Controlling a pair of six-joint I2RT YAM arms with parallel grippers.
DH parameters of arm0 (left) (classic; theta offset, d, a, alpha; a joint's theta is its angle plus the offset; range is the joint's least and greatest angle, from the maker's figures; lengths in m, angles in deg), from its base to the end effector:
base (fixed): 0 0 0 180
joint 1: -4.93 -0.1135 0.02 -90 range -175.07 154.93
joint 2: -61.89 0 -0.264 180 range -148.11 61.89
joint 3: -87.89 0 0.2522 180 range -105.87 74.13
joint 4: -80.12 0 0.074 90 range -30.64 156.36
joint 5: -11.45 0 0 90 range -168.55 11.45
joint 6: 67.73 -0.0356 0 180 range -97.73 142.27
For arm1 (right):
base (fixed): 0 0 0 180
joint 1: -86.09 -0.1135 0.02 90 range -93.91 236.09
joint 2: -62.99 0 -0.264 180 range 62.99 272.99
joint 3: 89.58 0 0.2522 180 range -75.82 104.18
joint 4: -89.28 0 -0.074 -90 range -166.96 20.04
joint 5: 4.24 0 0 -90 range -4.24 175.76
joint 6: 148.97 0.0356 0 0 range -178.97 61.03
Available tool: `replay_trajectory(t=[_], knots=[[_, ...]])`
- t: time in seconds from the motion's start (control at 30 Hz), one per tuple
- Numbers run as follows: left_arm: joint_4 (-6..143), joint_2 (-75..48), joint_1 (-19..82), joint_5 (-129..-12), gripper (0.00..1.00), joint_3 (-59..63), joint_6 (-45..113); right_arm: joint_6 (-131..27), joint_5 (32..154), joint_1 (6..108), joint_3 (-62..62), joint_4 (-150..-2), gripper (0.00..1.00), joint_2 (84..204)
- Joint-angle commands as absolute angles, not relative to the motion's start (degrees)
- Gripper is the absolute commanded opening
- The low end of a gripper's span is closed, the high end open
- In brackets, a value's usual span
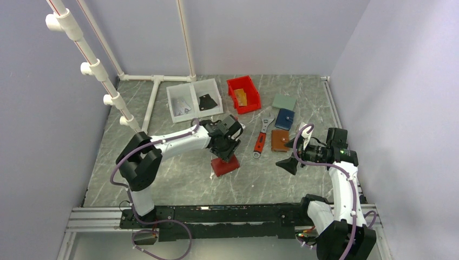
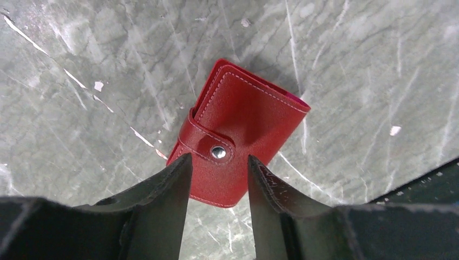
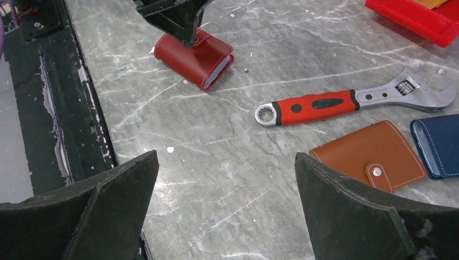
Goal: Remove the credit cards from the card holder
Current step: Open the card holder at the center of the board.
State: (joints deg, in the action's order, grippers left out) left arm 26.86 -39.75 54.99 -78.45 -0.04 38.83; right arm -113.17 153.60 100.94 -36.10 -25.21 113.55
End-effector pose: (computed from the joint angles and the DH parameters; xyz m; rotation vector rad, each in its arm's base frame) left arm 0.2318 -0.2769 0.2114 0.8045 2.6712 -0.3141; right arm 0.1480 -0.0051 0.2526 -0.9706 1.7518 0.8218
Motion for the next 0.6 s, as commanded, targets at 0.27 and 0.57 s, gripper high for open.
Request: replay_trajectory(t=[0.27, 0.57], knots=[[26.02, -45.44, 57.35, -88.14, 0.40, -4.06, 38.36, -114.43, 154.56, 101.20, -36.28, -27.47, 1.00, 113.03], [26.65, -45.89, 57.62, -88.35, 0.20, -2.73, 39.34, -114.78, 154.76, 101.16, -36.13, -27.07, 1.00, 112.95]])
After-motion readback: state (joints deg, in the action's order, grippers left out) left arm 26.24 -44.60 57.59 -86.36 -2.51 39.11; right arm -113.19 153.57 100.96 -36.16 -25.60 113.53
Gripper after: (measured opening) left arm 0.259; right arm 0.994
